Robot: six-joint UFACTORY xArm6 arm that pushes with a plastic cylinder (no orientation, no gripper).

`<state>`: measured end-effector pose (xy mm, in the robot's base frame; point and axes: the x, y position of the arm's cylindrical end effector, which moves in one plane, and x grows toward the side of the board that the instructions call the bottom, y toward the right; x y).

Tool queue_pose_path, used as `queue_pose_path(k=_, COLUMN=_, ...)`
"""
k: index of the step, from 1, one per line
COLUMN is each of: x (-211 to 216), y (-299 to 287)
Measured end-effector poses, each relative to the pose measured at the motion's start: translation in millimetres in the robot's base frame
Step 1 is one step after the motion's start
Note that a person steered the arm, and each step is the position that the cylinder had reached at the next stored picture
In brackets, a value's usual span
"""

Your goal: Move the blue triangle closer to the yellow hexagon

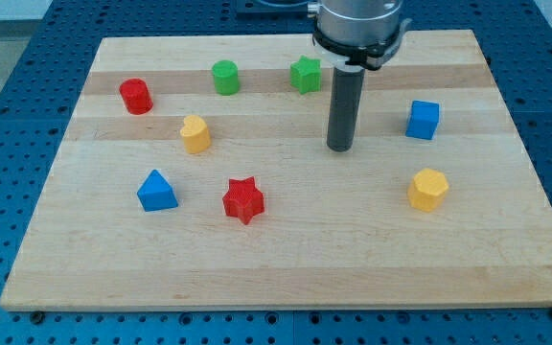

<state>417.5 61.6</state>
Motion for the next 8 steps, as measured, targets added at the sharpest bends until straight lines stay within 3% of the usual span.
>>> queue_pose_path(k=2, x=-37, y=-26)
queue_pose_path(k=5, x=-59, y=-61)
queue_pose_path(k=6, x=-83, y=-118)
queue_pose_path(k=7, x=-79, y=-208)
queue_pose_path(k=8, x=-31, y=-168)
